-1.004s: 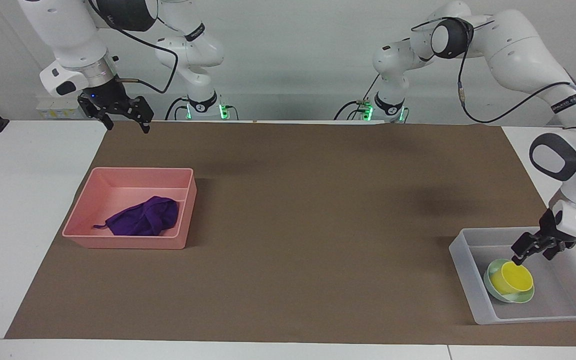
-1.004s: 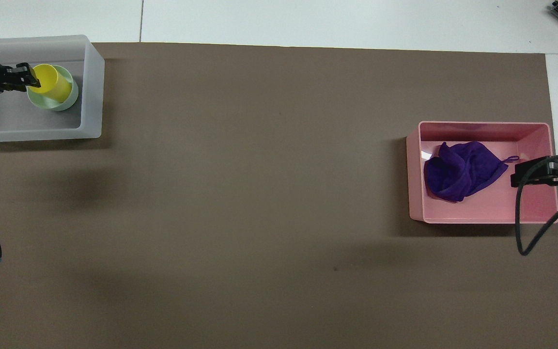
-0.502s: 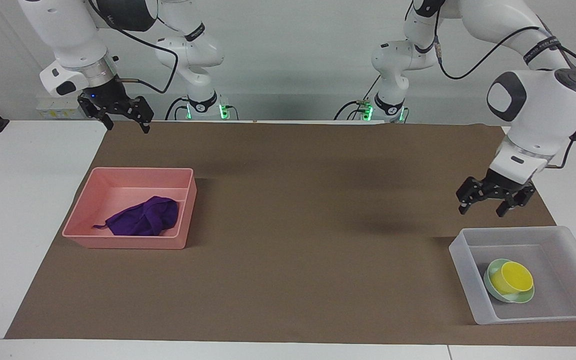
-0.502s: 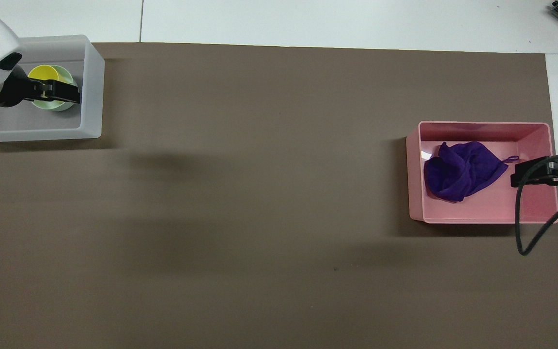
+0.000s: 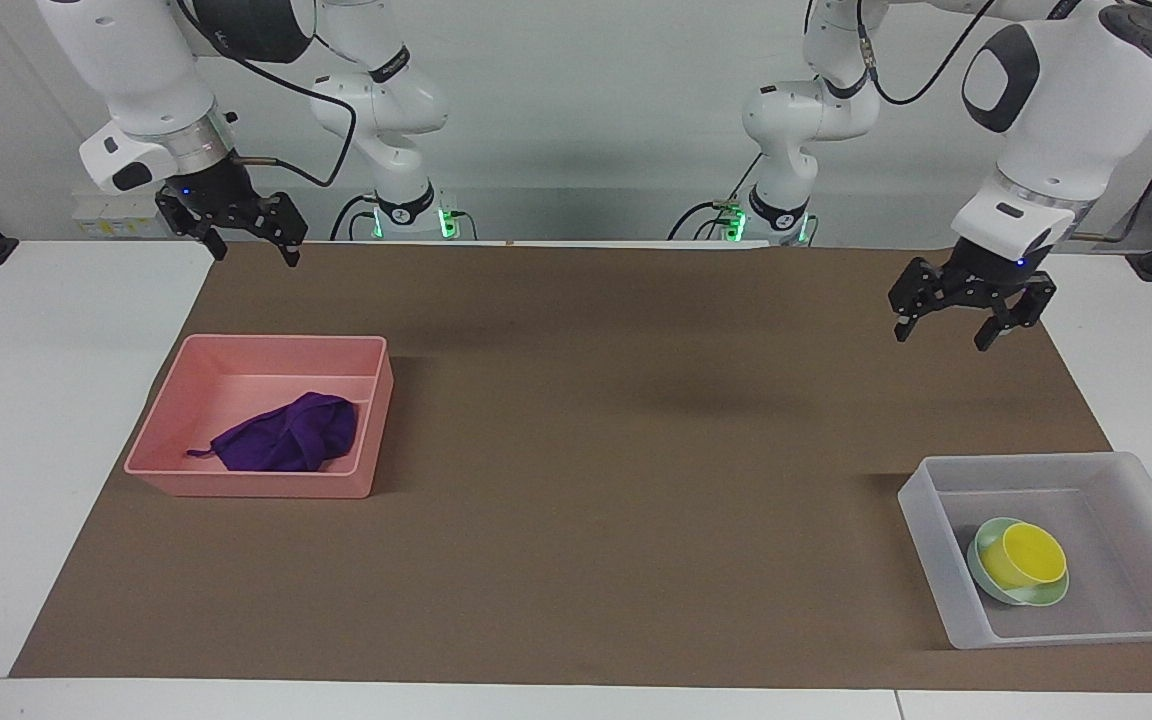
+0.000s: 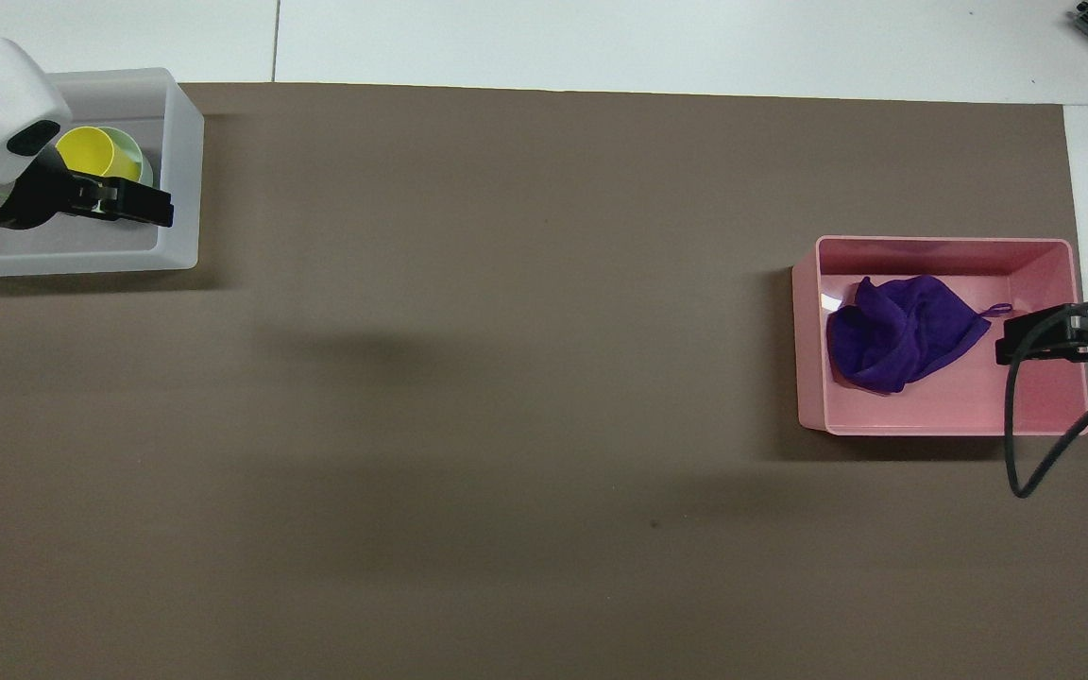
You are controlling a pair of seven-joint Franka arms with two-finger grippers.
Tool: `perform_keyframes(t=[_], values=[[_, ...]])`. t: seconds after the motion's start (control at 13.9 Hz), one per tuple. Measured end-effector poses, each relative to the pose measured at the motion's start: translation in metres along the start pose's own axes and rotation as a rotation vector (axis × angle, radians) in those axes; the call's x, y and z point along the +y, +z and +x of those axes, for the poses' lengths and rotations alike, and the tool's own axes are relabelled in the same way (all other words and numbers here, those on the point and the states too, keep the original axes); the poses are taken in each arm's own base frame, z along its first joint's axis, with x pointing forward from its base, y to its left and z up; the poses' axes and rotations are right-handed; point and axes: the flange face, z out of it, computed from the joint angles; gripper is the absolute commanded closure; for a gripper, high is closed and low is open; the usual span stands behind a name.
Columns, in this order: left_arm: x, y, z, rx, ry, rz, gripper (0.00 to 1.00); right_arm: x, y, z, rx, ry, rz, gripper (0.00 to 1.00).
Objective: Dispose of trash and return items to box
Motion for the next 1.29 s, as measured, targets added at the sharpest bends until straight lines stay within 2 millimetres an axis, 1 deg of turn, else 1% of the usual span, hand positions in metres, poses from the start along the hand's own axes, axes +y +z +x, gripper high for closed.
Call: perform_keyframes(t=[0.14,0.36,0.43,0.57,0.79,1.08,1.29], values=[[0.006,-0.009,-0.005,-0.033,0.012,-0.004,0.0,0.0,0.0,0.0,0.0,0.0,0.0,0.0],[0.016,-0.012,-0.006,-0.047,0.029,-0.007,0.0,0.0,0.0,0.0,0.0,0.0,0.0,0.0],[0.02,-0.015,-0.006,-0.043,0.036,-0.006,0.0,0.0,0.0,0.0,0.0,0.0,0.0,0.0],[0.024,-0.023,-0.015,-0.064,0.043,-0.005,0.0,0.0,0.0,0.0,0.0,0.0,0.0,0.0],[0.019,-0.032,-0.026,-0.099,0.032,-0.005,0.0,0.0,0.0,0.0,0.0,0.0,0.0,0.0],[0.005,-0.024,-0.031,-0.131,0.007,-0.005,0.0,0.0,0.0,0.0,0.0,0.0,0.0,0.0],[-0.006,-0.024,-0.033,-0.14,-0.014,-0.004,0.0,0.0,0.0,0.0,0.0,0.0,0.0,0.0]])
